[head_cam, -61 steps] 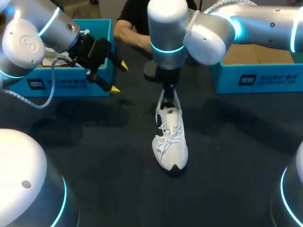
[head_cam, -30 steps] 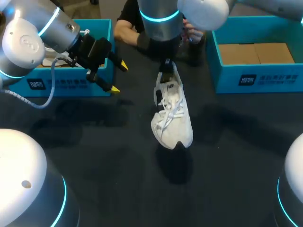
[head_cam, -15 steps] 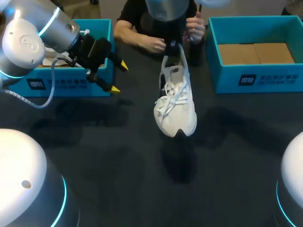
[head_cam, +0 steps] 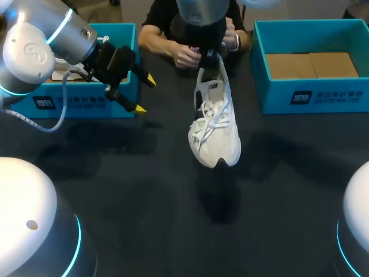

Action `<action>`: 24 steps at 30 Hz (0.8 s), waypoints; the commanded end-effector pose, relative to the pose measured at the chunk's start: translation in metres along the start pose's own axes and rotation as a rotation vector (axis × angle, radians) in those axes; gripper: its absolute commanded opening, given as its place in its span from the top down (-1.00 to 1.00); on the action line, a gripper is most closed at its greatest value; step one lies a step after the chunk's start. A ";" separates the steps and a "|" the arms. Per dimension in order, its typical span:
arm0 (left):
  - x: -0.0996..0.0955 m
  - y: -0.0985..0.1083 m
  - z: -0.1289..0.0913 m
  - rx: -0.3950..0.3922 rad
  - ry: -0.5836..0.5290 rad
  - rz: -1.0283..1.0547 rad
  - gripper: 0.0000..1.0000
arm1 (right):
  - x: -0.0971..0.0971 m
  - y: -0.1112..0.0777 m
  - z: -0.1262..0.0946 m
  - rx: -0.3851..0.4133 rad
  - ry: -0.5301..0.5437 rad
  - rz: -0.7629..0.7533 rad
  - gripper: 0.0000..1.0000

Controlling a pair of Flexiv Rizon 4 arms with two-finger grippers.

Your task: Take the shoe out of the shoebox, open the shoe tongue, remove and reinsert the insole, then place the shoe into the shoebox

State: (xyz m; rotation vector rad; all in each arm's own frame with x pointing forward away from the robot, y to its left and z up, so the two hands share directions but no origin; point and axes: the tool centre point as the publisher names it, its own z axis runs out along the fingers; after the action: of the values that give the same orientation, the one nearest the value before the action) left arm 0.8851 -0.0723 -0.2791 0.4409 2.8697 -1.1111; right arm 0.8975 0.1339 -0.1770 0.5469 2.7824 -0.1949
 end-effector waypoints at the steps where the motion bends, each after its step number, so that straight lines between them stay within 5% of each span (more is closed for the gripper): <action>1: 0.001 0.000 -0.001 -0.003 0.000 0.000 -1.00 | 0.000 0.000 -0.001 0.001 0.001 0.000 1.00; 11: 0.001 0.000 -0.001 -0.003 0.000 0.000 -1.00 | -0.051 -0.030 0.007 0.022 -0.015 -0.021 1.00; 24: 0.001 0.000 -0.001 -0.003 0.000 0.000 -1.00 | -0.131 -0.111 0.014 0.022 -0.029 -0.073 1.00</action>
State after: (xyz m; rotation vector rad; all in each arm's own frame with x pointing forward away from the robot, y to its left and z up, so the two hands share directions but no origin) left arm 0.8851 -0.0723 -0.2791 0.4408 2.8697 -1.1111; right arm 0.9736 0.0129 -0.1472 0.4723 2.7672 -0.3132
